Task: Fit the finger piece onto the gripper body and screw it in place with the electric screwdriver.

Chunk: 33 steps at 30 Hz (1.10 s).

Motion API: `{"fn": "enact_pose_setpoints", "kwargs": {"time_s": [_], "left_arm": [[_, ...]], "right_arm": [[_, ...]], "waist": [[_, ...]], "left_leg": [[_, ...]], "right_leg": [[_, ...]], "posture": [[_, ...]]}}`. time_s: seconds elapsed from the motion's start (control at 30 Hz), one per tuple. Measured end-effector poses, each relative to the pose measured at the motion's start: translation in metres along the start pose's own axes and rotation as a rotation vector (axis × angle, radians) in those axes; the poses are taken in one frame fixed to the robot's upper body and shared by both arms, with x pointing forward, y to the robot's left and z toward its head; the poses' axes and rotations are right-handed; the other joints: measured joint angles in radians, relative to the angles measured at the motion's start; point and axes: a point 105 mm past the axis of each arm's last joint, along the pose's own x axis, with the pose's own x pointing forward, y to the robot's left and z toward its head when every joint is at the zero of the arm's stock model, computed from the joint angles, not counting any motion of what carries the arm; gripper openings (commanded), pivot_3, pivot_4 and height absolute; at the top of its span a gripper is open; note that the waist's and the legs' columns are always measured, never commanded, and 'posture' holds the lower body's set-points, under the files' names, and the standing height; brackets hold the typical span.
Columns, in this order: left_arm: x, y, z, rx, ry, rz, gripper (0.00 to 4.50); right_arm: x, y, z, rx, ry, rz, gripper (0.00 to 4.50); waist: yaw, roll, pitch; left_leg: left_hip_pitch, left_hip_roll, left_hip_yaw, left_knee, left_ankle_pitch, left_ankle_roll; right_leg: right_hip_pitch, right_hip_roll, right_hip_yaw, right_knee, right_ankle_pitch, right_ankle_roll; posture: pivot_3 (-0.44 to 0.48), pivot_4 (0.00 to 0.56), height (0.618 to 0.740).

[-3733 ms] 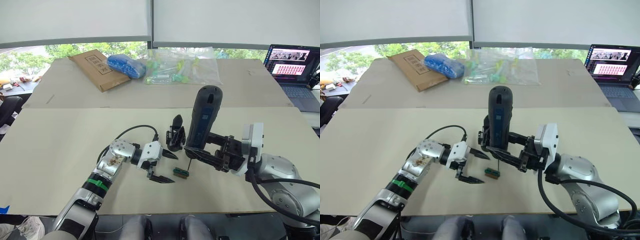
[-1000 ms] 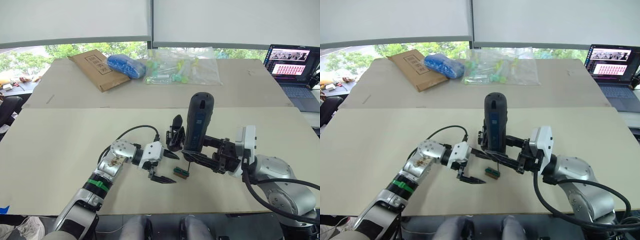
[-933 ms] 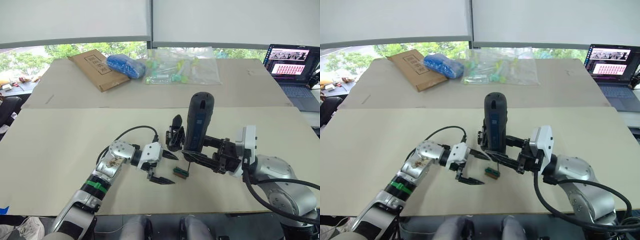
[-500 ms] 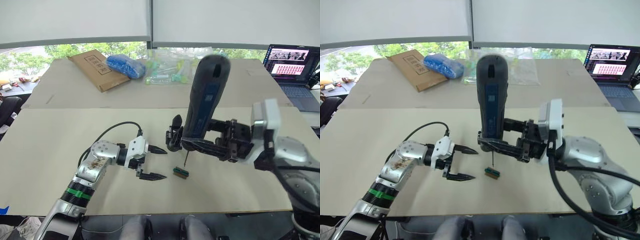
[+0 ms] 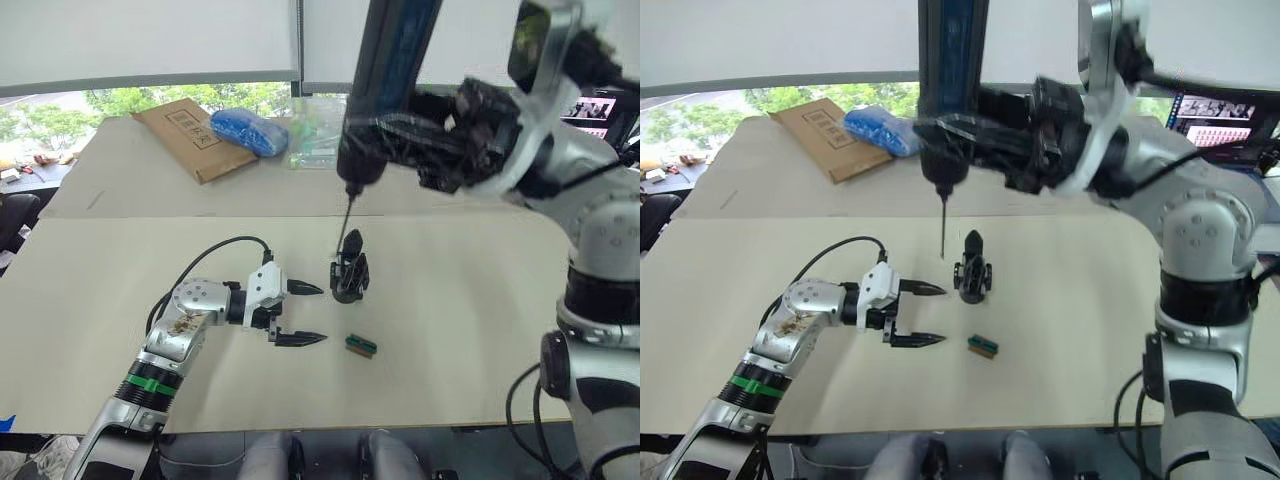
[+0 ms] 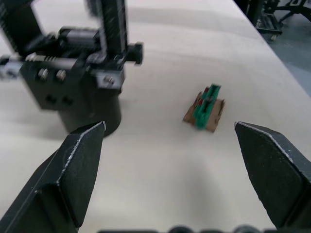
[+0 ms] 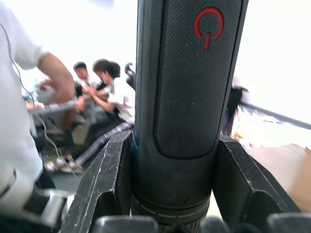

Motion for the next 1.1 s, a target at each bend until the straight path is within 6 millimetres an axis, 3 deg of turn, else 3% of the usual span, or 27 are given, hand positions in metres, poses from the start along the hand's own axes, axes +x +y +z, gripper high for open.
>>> {"fn": "enact_pose_setpoints", "kwargs": {"time_s": [0.13, 0.23, 0.57, 1.1], "left_arm": [[-0.002, 0.011, -0.004, -0.007, 0.015, 0.031, 4.50], [-0.002, 0.021, -0.005, -0.005, 0.023, 0.055, 4.50], [0.010, 0.042, -0.012, 0.011, 0.027, 0.083, 4.50], [0.033, 0.053, -0.007, 0.055, 0.002, 0.044, 4.50]], "right_arm": [[0.013, -0.016, -0.023, 0.046, 0.055, 0.016, 1.88], [0.018, -0.024, -0.030, 0.010, 0.069, 0.023, 1.88], [0.017, -0.027, -0.061, -0.075, 0.147, 0.057, 1.88], [0.003, -0.034, -0.075, -0.106, 0.226, 0.020, 1.88]], "waist": [[0.002, 0.000, 0.000], [0.003, 0.000, 0.000], [-0.003, 0.000, 0.000], [-0.014, 0.000, 0.000]], "left_leg": [[-0.003, -0.001, 0.000, 0.002, 0.000, 0.000], [-0.003, -0.001, 0.000, 0.002, 0.000, 0.000], [-0.003, -0.002, 0.000, 0.002, 0.000, 0.000], [-0.003, -0.001, 0.000, 0.001, 0.000, 0.000]], "right_leg": [[-0.001, 0.000, -0.002, -0.001, 0.000, 0.001], [-0.001, 0.000, -0.002, -0.001, 0.000, 0.001], [-0.001, 0.000, -0.003, -0.001, 0.000, 0.001], [-0.001, 0.000, -0.003, -0.001, 0.000, 0.001]], "posture": [[0.000, 0.150, 0.740], [0.000, 0.150, 0.740], [0.000, 0.150, 0.740], [0.000, 0.150, 0.740]]}}
